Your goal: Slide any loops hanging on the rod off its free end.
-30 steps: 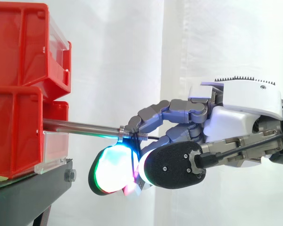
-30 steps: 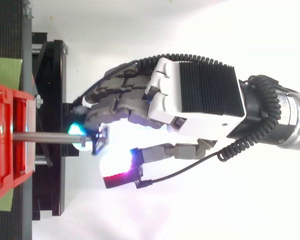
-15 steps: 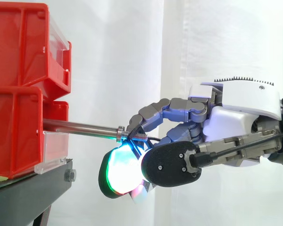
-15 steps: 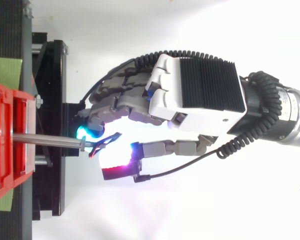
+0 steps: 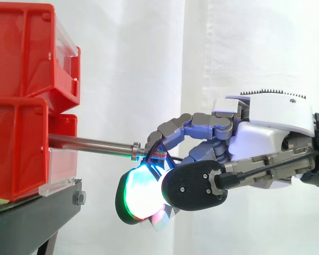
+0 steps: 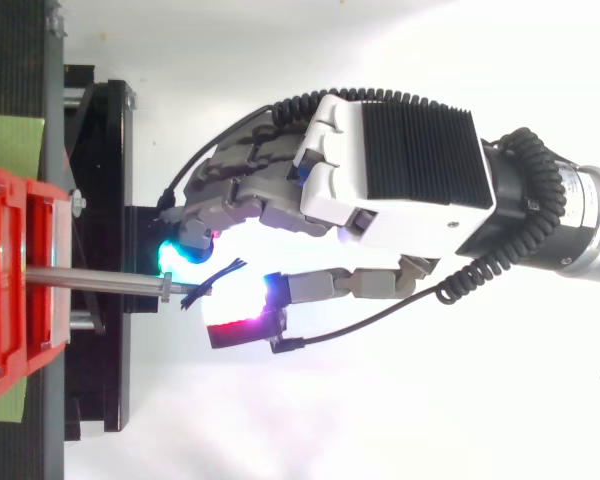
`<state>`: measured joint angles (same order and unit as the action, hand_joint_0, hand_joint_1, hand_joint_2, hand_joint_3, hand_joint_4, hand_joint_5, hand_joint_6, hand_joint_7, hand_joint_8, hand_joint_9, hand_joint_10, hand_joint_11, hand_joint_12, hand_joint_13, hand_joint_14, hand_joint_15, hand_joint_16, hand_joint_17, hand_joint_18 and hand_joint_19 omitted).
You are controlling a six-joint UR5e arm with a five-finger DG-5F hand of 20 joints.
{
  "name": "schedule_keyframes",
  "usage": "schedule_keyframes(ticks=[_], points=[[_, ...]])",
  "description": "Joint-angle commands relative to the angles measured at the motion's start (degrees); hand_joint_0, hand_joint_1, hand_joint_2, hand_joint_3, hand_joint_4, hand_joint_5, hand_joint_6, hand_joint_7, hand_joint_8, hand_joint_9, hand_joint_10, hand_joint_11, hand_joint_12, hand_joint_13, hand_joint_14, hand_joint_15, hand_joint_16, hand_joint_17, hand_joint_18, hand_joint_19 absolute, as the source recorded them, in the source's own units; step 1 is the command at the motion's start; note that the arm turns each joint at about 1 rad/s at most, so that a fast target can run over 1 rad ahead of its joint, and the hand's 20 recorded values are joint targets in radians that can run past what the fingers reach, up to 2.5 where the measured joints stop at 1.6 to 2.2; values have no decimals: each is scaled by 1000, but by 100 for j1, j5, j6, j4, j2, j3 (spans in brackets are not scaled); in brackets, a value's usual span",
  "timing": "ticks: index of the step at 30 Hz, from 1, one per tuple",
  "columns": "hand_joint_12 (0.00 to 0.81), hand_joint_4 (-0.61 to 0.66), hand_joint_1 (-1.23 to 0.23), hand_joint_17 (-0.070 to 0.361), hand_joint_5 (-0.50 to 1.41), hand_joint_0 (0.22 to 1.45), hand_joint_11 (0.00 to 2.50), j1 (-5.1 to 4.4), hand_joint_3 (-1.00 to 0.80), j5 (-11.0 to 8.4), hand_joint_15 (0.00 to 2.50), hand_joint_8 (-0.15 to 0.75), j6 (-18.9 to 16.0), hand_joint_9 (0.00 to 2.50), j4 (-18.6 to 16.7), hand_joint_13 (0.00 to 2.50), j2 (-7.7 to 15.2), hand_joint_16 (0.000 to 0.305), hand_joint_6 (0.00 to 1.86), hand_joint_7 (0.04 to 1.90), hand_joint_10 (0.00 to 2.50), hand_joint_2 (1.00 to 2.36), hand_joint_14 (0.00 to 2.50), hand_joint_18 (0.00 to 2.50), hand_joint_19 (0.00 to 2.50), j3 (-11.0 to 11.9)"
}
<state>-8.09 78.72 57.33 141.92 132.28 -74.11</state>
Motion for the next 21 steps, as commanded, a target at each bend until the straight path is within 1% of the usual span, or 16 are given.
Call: schedule_keyframes(ticks=[1, 3, 4, 8, 11, 13, 16, 18, 21], points=[[374, 72, -728, 115, -122, 593, 690, 9, -120, 47, 436, 306, -29, 858, 55, 754, 0, 51, 938, 919, 19, 1015, 16, 687, 370, -7], [375, 72, -729, 115, -122, 595, 688, 27, -123, 100, 428, 307, -38, 857, 204, 756, -9, 51, 938, 924, 22, 1015, 17, 686, 363, 2], [375, 72, -729, 115, -122, 595, 685, 27, -125, 100, 437, 306, -38, 856, 204, 755, -9, 51, 937, 927, 22, 1015, 17, 686, 363, 2], [375, 76, -731, 115, -122, 596, 685, 36, -125, 118, 433, 306, -38, 855, 486, 758, -53, 51, 937, 934, 22, 1015, 16, 687, 363, 2], [376, 79, -732, 116, -122, 596, 683, 36, -126, 109, 433, 308, -38, 854, 749, 756, -115, 51, 937, 933, 22, 1014, 16, 688, 361, 2], [377, 79, -732, 115, -122, 596, 676, 44, -128, 91, 437, 305, -38, 856, 987, 755, -167, 51, 937, 933, 22, 1014, 16, 688, 363, 2], [377, 79, -732, 115, -122, 595, 684, 53, -126, 91, 438, 307, -38, 852, 1198, 753, -202, 51, 937, 933, 22, 1014, 18, 688, 363, 2], [377, 81, -733, 115, -122, 596, 677, 80, -129, 83, 435, 304, -38, 853, 1488, 754, -299, 51, 937, 932, 21, 1014, 16, 685, 363, -7], [378, 85, -733, 115, -122, 596, 684, 88, -129, 74, 431, 305, -38, 853, 1558, 755, -361, 51, 937, 930, 20, 1014, 16, 684, 363, 2]])
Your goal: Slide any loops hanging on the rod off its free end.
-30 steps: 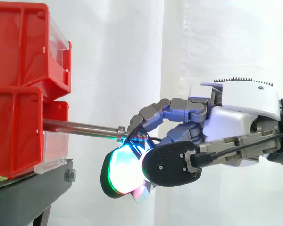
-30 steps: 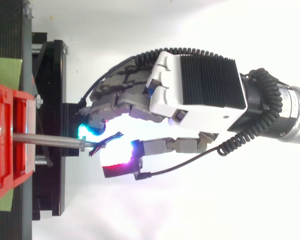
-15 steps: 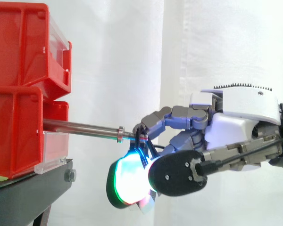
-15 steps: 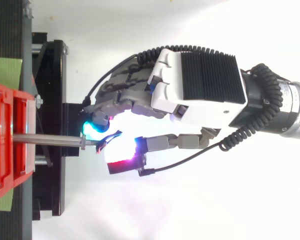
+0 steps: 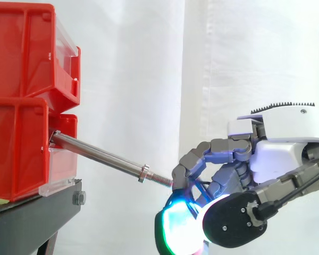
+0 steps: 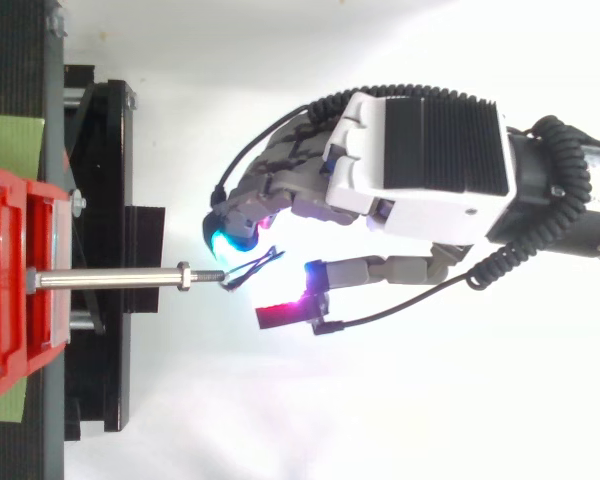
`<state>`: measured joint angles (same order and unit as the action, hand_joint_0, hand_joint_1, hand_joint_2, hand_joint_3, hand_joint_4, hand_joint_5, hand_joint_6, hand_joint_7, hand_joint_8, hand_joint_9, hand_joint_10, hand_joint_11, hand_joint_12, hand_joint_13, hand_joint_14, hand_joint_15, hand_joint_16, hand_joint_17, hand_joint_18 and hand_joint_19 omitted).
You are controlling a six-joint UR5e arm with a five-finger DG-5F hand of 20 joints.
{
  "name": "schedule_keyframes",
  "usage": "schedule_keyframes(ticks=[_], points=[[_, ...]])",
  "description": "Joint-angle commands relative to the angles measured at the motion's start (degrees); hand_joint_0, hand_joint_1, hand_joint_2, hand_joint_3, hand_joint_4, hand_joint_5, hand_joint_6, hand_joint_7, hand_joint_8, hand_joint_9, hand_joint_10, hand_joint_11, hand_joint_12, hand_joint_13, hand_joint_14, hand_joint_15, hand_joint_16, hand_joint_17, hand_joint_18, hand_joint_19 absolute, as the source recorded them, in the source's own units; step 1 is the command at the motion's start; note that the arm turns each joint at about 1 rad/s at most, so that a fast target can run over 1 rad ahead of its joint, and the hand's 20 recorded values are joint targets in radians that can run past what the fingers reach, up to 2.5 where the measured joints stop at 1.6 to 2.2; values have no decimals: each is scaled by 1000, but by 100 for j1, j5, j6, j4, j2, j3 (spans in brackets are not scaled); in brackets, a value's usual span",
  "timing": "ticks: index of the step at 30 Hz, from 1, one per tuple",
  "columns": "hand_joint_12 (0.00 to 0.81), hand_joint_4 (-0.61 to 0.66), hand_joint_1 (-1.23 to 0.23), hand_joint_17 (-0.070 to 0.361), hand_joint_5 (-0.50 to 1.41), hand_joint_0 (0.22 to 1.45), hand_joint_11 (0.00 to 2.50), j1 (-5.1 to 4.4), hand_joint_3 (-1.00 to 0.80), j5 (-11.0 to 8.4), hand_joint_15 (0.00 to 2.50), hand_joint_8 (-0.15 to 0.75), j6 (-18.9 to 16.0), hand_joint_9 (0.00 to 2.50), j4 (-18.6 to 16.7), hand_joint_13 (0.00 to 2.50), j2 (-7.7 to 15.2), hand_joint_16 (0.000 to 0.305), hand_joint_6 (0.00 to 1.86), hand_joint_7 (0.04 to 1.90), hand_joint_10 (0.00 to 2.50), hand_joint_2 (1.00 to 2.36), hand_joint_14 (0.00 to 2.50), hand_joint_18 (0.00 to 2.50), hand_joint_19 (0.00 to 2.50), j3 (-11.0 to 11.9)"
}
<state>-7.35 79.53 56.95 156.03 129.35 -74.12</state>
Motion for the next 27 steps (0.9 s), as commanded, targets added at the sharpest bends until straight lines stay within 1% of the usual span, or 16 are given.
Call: schedule_keyframes(ticks=[1, 3, 7, 9, 12, 14, 16, 20, 21, 23, 25, 26, 27], points=[[376, 85, -732, 115, -122, 596, 673, 24, -129, -8, 433, 308, 0, 852, 253, 754, -112, 51, 937, 931, 21, 1014, 16, 684, 363, 3], [377, 86, -733, 115, -122, 596, 684, 32, -129, -8, 439, 308, 0, 852, 332, 753, -182, 51, 937, 931, 22, 1014, 16, 683, 361, -6], [376, 81, -733, 115, -123, 596, 672, 50, -132, -16, 430, 308, 0, 851, 657, 753, -314, 51, 937, 931, 19, 1014, 15, 682, 365, 3], [376, 81, -732, 115, -123, 596, 679, 50, -133, -16, 433, 306, 0, 847, 807, 753, -358, 51, 937, 931, 21, 1014, 16, 682, 362, -6], [375, 84, -727, 114, -123, 595, 678, 59, -143, -16, 431, 306, -18, 844, 1009, 749, -358, 51, 937, 930, 22, 1014, 17, 677, 365, 3], [369, 92, -712, 112, -126, 593, 675, 59, -171, -16, 439, 299, -97, 842, 1158, 743, -410, 50, 936, 925, 23, 1015, 16, 666, 381, 3], [360, 118, -665, 108, -132, 581, 673, 59, -230, -25, 444, 288, -176, 836, 1228, 725, -454, 48, 934, 934, 21, 1015, 18, 634, 396, 3], [356, 118, -600, 106, -134, 568, 683, 24, -287, -122, 457, 287, -413, 824, 1413, 704, -577, 47, 932, 936, 21, 1013, 19, 598, 417, 3], [356, 119, -590, 106, -134, 567, 677, 6, -290, -201, 462, 287, -501, 823, 1483, 705, -630, 47, 932, 939, 23, 1012, 19, 597, 417, 3], [357, 113, -570, 107, -134, 565, 677, -3, -295, -289, 459, 287, -607, 819, 1501, 704, -648, 48, 931, 941, 23, 1012, 19, 591, 426, 21], [367, 115, -559, 111, -133, 566, 673, -3, -293, -386, 458, 295, -791, 822, 1510, 708, -648, 49, 930, 945, 23, 1011, 18, 601, 424, 117], [371, 116, -549, 114, -133, 566, 672, -3, -296, -403, 454, 295, -844, 824, 1510, 710, -648, 51, 931, 929, 23, 1011, 19, 602, 419, 144], [372, 112, -546, 114, -132, 566, 673, -3, -294, -430, 453, 296, -967, 824, 1510, 711, -648, 51, 931, 930, 22, 1011, 17, 603, 423, 205]])
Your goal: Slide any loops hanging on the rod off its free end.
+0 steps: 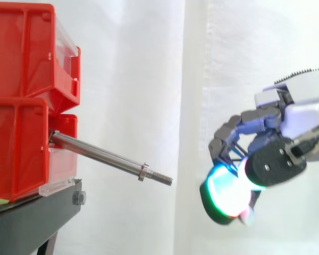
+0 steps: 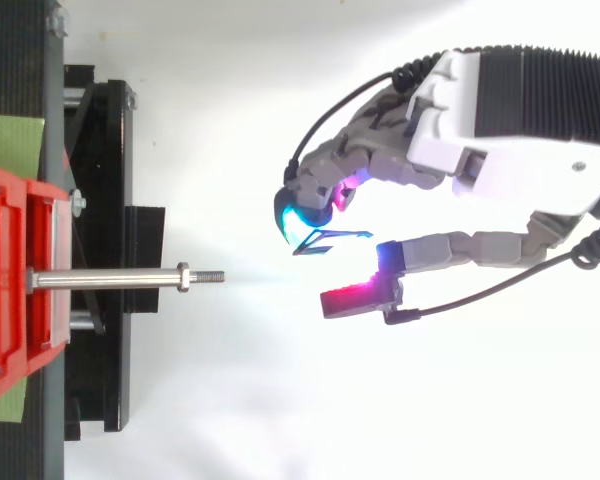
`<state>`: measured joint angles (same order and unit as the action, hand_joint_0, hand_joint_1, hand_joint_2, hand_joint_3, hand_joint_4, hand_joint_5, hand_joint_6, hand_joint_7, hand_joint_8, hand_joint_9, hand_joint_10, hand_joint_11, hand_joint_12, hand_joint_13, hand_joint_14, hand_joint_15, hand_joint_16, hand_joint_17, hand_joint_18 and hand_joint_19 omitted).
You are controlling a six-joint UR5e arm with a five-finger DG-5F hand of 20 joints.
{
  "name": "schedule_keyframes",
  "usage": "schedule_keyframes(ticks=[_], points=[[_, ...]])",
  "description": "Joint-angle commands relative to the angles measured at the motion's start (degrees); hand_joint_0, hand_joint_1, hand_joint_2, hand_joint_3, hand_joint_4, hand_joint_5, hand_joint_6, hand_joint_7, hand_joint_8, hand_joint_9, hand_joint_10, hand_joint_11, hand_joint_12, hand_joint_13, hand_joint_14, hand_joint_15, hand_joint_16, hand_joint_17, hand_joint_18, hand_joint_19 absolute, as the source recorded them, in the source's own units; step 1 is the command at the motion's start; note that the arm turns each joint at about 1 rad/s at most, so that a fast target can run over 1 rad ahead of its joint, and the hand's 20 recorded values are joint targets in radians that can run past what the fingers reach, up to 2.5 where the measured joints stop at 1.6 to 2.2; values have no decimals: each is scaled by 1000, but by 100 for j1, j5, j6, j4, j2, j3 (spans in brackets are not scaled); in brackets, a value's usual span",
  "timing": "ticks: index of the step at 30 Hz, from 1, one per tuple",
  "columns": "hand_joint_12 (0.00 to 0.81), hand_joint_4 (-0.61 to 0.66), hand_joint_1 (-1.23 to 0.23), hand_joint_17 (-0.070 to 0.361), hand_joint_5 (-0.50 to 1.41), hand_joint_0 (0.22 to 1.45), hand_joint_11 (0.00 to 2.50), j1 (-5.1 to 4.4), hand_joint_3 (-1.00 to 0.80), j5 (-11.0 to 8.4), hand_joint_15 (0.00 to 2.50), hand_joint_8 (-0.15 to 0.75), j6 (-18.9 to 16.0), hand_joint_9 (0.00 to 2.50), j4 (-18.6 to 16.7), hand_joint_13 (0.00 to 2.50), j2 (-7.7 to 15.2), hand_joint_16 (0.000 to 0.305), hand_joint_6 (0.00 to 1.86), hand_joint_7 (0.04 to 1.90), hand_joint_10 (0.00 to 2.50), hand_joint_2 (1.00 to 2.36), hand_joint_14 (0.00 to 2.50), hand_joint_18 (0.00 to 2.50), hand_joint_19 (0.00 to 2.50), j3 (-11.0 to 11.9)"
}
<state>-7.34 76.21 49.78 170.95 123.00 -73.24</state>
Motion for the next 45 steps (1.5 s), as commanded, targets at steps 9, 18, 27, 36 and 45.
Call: schedule_keyframes(ticks=[9, 18, 27, 36, 45], points=[[358, 137, -563, 107, -136, 572, 673, 22, -332, -151, 461, 286, -786, 811, 1028, 699, -12, 48, 922, 918, 21, 1010, 17, 583, 430, 609], [354, 99, -516, 107, -135, 573, 687, 22, -290, -265, 460, 284, -1401, 819, 1767, 703, -12, 48, 918, 935, 23, 1014, 19, 583, 429, 758], [355, 136, -584, 108, -150, 578, 699, 22, -309, -274, 455, 288, -1639, 807, 1916, 704, -12, 48, 922, 868, 24, 1012, 17, 588, 417, 758], [365, 150, -427, 115, -150, 521, 683, 22, -500, -274, 461, 292, -1700, 803, 1986, 712, -12, 51, 879, 842, 22, 1000, 17, 602, 422, 758], [357, 133, -425, 112, -170, 576, 678, 31, -261, -274, 469, 283, -1718, 777, 1995, 689, -12, 50, 883, 833, 23, 1014, 19, 560, 454, 767]])
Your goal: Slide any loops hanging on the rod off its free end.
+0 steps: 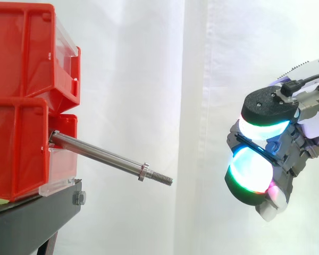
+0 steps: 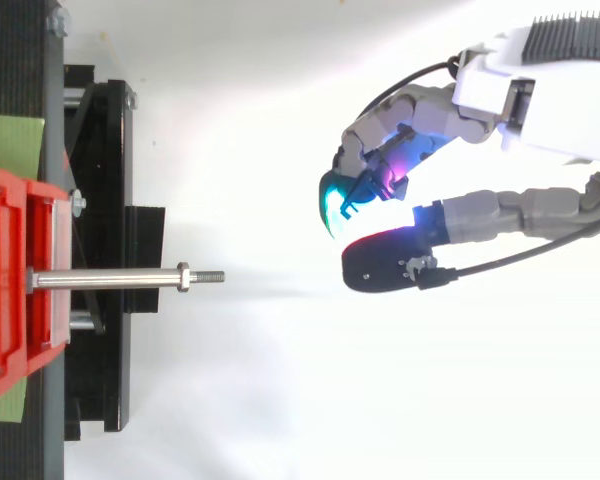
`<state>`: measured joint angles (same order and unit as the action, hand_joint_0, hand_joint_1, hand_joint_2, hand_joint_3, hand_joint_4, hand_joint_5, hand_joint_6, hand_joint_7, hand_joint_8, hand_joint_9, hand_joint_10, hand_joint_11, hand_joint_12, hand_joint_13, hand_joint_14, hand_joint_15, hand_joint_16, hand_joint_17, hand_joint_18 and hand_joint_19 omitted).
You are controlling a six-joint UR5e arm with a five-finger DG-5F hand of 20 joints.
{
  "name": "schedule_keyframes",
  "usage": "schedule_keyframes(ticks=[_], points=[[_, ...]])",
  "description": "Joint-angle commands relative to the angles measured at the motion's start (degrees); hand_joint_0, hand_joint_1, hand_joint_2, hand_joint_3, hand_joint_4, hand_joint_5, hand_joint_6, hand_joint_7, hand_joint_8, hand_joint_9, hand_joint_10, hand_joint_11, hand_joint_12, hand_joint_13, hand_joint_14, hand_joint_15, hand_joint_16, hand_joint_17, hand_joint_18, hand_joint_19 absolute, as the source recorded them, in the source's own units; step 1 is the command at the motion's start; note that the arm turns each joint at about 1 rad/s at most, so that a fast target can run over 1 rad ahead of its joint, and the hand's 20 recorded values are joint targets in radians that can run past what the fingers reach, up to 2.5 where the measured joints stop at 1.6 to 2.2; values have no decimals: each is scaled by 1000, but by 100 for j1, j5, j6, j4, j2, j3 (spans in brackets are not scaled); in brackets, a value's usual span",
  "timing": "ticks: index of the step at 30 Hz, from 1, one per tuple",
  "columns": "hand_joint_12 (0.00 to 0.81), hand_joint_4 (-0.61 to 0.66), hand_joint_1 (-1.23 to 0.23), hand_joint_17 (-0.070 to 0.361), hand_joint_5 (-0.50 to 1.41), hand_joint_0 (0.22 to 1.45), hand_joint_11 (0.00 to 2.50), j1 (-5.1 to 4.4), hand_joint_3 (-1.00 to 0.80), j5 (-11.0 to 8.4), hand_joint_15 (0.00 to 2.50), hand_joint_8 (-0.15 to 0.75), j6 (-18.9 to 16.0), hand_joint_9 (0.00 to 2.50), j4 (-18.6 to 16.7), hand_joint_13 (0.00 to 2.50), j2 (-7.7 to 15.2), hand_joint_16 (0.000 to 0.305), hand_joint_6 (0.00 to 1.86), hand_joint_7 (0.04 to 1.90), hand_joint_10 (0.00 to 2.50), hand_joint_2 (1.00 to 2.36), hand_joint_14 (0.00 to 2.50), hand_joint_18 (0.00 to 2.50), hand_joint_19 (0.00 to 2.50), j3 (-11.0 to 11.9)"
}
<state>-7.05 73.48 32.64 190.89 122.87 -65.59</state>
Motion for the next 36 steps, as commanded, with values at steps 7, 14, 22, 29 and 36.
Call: schedule_keyframes(ticks=[7, 14, 22, 29, 36], points=[[360, 153, -517, 114, -188, 577, 700, 11, -192, 0, 468, 285, -83, 756, -8, 691, 0, 50, 898, 791, 23, 1017, 17, 564, 443, 2], [348, 91, -678, 108, -194, 606, 739, 46, -175, 18, 457, 274, -127, 756, 520, 709, 0, 48, 938, 730, 22, 1020, 17, 607, 424, 283], [344, 24, -737, 105, -184, 651, 763, 46, -277, 9, 453, 270, -135, 793, 1056, 732, 0, 47, 959, 744, 25, 1015, 19, 649, 410, 556], [339, 80, -675, 104, -167, 627, 768, 46, -327, 0, 458, 277, -135, 830, 1073, 741, 0, 46, 952, 814, 22, 1013, 18, 656, 424, 564], [348, 120, -560, 107, -143, 583, 768, 46, -350, 0, 481, 279, -197, 870, 1073, 744, 0, 47, 938, 905, 26, 1011, 20, 644, 460, 591]])
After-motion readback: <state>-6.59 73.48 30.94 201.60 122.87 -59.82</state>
